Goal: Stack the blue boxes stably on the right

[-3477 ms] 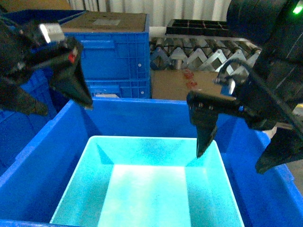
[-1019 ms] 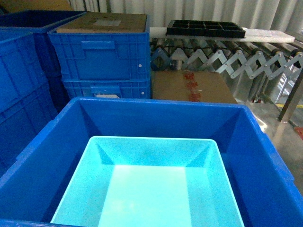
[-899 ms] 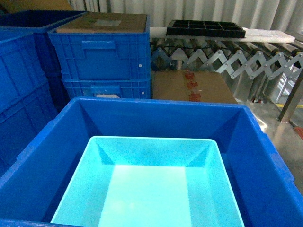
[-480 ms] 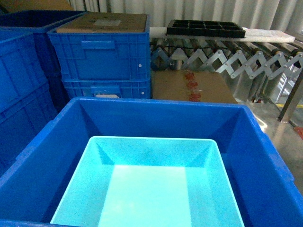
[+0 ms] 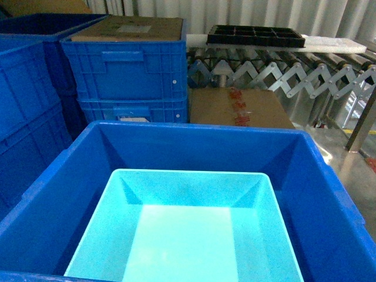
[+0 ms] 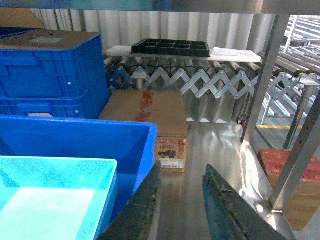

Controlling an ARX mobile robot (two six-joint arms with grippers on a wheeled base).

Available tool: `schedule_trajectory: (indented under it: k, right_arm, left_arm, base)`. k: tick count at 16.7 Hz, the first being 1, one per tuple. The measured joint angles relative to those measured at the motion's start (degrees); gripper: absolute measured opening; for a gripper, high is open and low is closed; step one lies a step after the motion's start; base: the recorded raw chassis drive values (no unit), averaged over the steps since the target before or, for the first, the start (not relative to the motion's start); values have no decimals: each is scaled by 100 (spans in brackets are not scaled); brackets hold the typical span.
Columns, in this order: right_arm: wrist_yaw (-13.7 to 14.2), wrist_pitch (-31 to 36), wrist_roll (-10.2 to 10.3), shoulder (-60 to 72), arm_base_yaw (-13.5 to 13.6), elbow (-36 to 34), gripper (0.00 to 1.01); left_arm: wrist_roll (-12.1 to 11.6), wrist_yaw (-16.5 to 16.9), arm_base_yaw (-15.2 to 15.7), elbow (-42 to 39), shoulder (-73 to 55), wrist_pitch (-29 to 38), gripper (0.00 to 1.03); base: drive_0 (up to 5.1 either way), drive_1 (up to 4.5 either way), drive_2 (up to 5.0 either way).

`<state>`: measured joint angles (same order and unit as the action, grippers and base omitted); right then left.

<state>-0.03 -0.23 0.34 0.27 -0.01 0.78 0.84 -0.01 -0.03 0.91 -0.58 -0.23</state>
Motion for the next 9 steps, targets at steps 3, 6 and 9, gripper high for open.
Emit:
schedule_trajectory:
  k: [3, 6, 9]
  right_arm:
    - [0, -2, 0, 0, 0, 0, 55]
    - [0, -2, 0, 0, 0, 0, 89]
    - [0, -2, 2, 0, 0, 0, 98]
  left_arm:
    - [0, -2, 0, 0, 0, 0, 55]
    - [0, -2, 0, 0, 0, 0, 89]
    - [-4, -2, 0, 0, 0, 0, 98]
  base:
    - [0, 0, 0]
    - [0, 0, 0]
    - [0, 0, 0]
